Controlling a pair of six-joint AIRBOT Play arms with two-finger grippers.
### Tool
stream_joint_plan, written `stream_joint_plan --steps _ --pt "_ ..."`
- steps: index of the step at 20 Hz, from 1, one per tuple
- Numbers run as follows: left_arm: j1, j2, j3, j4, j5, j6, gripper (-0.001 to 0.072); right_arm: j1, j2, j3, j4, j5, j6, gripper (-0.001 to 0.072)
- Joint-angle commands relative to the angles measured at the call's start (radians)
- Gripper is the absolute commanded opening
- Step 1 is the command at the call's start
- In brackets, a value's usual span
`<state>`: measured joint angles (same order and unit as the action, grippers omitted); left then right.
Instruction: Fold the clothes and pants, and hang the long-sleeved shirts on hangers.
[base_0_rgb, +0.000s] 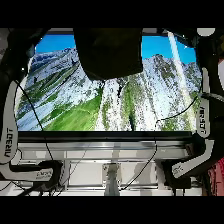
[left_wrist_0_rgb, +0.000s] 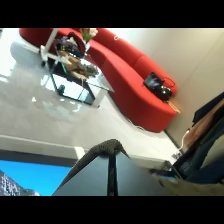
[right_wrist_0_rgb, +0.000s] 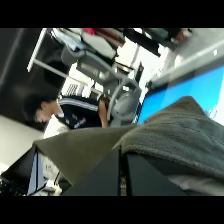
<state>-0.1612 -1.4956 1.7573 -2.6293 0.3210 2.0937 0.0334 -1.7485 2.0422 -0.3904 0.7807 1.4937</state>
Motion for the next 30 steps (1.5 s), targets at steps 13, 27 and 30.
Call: stream_joint_plan --steps 13,27,30 --pt "0.081 -0.042 -0.284 0.408 0.878 -0.142 0.0012 -0.113 -0.008 -0.285 -0.397 0.733 -0.042 0.0027" --pt "-0.135 0.013 -0.719 0.425 0.781 -0.200 0.0013 -0.095 0.161 -0.971 -0.463 0.509 -0.042 0.0028" --pt "-0.134 0.012 -0.719 0.508 0.782 -0.288 0.0015 -0.095 0.161 -0.971 -0.462 0.498 -0.035 0.0032"
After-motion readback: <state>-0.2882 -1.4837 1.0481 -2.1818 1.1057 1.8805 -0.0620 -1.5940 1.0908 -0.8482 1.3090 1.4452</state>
